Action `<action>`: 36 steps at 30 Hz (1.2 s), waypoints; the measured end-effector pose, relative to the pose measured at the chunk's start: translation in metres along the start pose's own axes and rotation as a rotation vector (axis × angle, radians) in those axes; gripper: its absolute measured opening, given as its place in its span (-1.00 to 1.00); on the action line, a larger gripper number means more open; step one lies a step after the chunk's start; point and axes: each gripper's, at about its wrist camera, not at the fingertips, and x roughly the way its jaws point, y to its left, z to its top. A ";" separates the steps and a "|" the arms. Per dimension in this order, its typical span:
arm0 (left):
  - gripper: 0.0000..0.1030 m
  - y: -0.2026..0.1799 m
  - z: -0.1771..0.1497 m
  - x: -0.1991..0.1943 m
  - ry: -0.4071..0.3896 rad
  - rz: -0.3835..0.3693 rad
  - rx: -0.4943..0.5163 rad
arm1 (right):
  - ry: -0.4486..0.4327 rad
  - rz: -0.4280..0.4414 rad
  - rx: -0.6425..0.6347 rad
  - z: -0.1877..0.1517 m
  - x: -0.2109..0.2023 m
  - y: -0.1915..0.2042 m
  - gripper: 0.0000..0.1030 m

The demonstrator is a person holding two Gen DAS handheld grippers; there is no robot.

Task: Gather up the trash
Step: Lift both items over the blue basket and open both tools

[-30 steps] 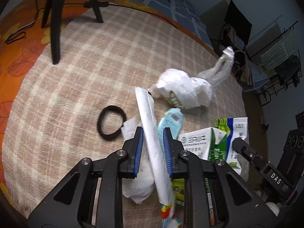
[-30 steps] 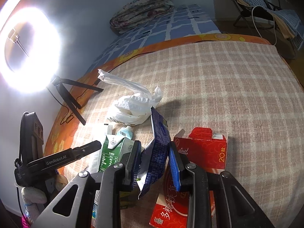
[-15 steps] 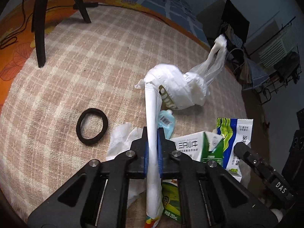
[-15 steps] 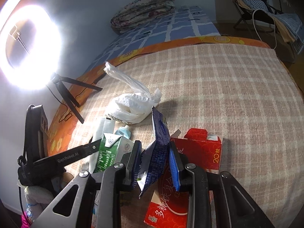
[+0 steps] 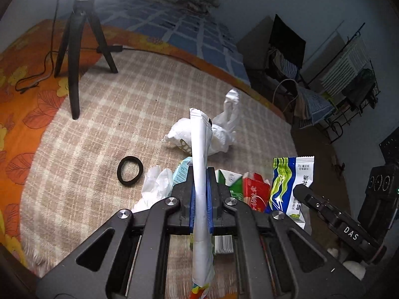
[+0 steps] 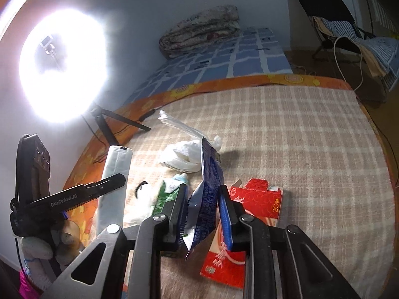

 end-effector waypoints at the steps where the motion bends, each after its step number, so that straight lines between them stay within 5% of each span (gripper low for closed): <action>1: -0.90 -0.004 -0.002 -0.005 -0.007 -0.001 0.008 | -0.004 0.006 -0.005 -0.001 -0.005 0.003 -0.54; 17: -0.90 -0.054 -0.056 -0.069 -0.066 -0.027 0.146 | -0.008 0.053 -0.100 -0.037 -0.074 0.040 -0.54; 36: -0.90 -0.060 -0.141 -0.106 -0.047 -0.005 0.219 | 0.087 0.074 -0.179 -0.143 -0.108 0.062 -0.54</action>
